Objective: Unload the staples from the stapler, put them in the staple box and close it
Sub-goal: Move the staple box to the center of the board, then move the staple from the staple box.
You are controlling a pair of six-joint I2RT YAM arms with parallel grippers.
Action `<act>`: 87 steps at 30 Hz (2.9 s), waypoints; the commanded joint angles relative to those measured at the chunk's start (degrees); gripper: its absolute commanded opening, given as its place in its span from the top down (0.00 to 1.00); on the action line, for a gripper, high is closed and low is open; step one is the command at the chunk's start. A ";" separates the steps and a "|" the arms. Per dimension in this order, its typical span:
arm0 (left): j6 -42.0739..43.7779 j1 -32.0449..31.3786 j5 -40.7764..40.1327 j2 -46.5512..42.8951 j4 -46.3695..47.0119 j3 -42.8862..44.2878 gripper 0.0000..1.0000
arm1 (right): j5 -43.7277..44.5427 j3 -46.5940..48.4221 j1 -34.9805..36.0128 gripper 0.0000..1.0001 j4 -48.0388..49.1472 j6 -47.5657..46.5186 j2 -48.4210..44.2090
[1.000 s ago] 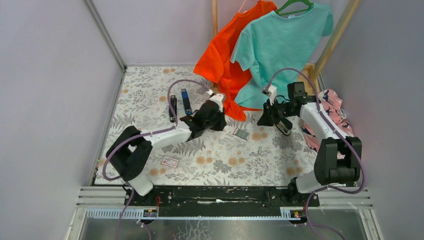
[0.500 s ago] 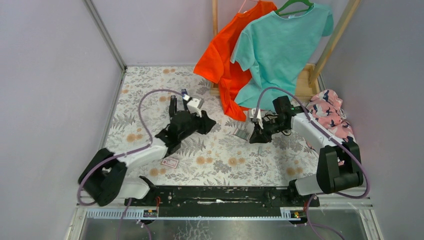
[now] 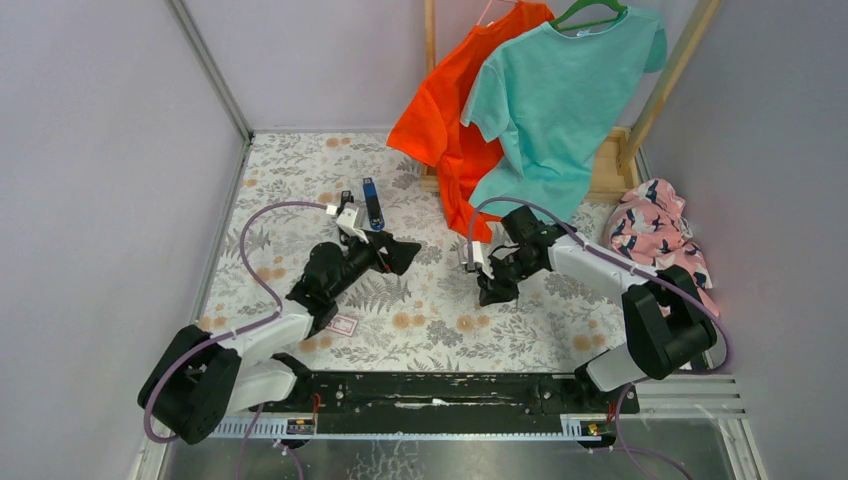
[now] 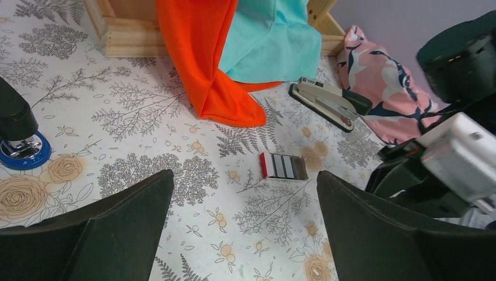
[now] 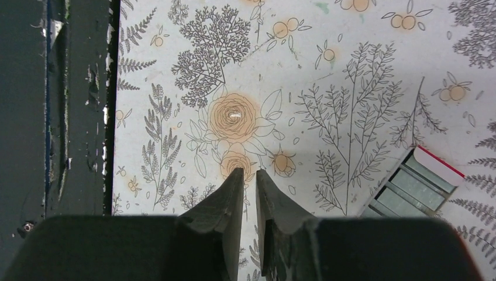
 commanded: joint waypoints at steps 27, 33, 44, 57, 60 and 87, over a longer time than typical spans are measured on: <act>-3.28 1.88 1.43 -14.60 8.67 -11.13 0.01 | 19.70 1.97 3.95 0.77 12.47 17.27 6.44; -3.66 1.87 1.92 -14.12 9.49 -11.38 0.02 | 24.01 2.38 3.98 0.77 14.66 20.19 8.39; -4.79 1.87 3.74 -13.71 10.45 -11.50 0.02 | 30.14 2.88 3.91 0.74 16.92 23.65 9.86; -8.85 1.84 9.95 -8.47 12.92 -9.14 0.04 | 20.06 5.31 2.23 0.72 9.24 20.18 6.42; -11.41 0.52 12.37 -3.99 13.68 -6.89 0.06 | 13.40 8.22 -1.14 0.73 4.66 20.45 3.66; -7.94 -31.04 -18.24 36.76 -33.30 37.35 0.62 | -2.10 8.10 -28.36 0.63 11.13 44.68 -13.06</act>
